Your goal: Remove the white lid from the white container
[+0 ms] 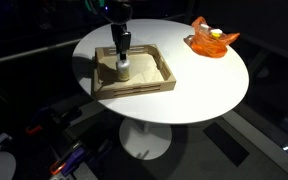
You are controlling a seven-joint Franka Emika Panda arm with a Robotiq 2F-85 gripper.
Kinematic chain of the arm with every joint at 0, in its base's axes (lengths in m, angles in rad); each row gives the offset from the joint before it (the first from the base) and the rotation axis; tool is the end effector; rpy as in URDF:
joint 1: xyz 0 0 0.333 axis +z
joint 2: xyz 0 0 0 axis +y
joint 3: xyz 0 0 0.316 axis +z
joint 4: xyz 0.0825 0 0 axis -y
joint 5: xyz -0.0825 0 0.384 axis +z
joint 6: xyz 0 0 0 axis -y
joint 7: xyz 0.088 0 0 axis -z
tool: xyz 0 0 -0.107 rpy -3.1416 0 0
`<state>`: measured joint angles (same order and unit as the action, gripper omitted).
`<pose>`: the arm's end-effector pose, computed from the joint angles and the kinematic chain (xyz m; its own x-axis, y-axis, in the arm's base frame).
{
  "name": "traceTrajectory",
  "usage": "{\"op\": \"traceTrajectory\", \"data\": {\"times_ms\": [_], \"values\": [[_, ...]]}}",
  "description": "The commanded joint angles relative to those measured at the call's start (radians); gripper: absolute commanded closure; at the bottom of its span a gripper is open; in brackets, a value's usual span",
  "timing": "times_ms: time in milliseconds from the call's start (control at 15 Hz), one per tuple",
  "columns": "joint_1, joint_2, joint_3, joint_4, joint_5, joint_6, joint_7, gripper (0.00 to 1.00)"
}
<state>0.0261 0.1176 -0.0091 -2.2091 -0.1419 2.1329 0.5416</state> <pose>0.5211 0.0027 0.3121 0.8952 -0.4307 -0.1148 -0.4056 -0.8940 0.1904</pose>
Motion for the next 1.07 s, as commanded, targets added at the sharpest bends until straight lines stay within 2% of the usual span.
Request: {"op": "traceTrajectory", "data": {"times_ms": [0, 467, 1000], "values": [[0.006, 0.035, -0.007, 0.047, 0.028, -0.017, 0.062, 0.81], [0.01, 0.061, -0.008, 0.052, 0.036, 0.011, 0.101, 0.81], [0.008, 0.014, -0.006, -0.025, 0.051, 0.154, 0.082, 0.81]]}}
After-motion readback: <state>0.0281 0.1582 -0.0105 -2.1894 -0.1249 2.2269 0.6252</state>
